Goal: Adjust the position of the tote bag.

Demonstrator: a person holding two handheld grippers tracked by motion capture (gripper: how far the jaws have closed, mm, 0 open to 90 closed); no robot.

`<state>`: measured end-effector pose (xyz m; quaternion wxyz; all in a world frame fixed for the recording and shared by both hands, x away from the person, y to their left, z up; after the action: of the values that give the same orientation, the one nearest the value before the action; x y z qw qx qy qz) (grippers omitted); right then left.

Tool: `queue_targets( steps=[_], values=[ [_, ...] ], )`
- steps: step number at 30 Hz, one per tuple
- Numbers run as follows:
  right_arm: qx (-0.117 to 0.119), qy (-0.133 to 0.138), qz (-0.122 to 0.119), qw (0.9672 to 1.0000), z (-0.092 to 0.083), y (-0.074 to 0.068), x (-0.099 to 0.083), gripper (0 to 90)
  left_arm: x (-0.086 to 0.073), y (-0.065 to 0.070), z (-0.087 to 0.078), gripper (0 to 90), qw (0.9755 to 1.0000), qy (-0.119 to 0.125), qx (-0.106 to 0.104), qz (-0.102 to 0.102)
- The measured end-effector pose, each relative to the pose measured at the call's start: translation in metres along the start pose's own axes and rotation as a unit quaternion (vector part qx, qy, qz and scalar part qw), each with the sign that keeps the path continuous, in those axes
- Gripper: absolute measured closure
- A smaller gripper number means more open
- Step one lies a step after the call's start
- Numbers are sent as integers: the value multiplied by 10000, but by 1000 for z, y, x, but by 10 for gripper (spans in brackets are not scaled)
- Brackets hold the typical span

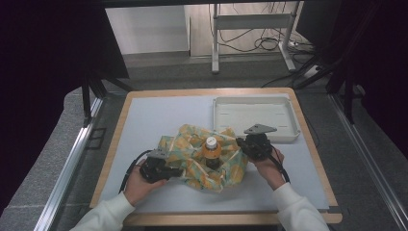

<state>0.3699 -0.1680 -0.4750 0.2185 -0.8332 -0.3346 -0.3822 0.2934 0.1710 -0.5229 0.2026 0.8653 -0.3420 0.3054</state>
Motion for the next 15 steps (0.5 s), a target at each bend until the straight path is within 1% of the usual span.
queue_targets(
  steps=[1,2,3,4,6,9,12,14,15],
  values=[
    [-29,-19,33,10000,1,2,-1,884,-4,2,-3,900,10000,-19,-69,-7],
    [-76,-19,64,9999,2,5,-2,884,-4,2,-3,900,10000,-19,-69,-7],
    [-154,-58,63,9998,3,8,-3,884,-13,5,-10,900,9996,-33,-280,-56],
    [-190,-79,72,9998,4,10,-4,884,-16,7,-13,900,9994,-27,-345,-80],
    [-226,-113,119,9996,5,13,-7,884,-22,10,-16,900,9990,-47,-423,-96],
    [-286,-197,93,9994,4,13,-11,884,-30,16,-18,900,9987,-90,-507,-58],
    [-325,-227,110,9992,3,14,-14,883,-31,19,-18,900,9988,-79,-487,-3],
    [-311,-222,70,9992,2,13,-14,761,-26,22,-23,793,9993,181,-321,16],
    [-382,-126,-1,9992,-1,9,-12,709,-24,24,-26,727,9992,271,-300,35]
  ],
)
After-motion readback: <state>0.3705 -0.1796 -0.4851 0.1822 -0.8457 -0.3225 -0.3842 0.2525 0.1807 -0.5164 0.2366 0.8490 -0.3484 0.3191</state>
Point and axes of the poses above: each handheld gripper's, and its own axes: z roughly forward along the jaws, x roughly out of its top, y roughly to its right, the point moved 1 cm from there along z, roughly forward along the jaws, and after that the axes turned 12 degrees about x, right-handed, at the moved point
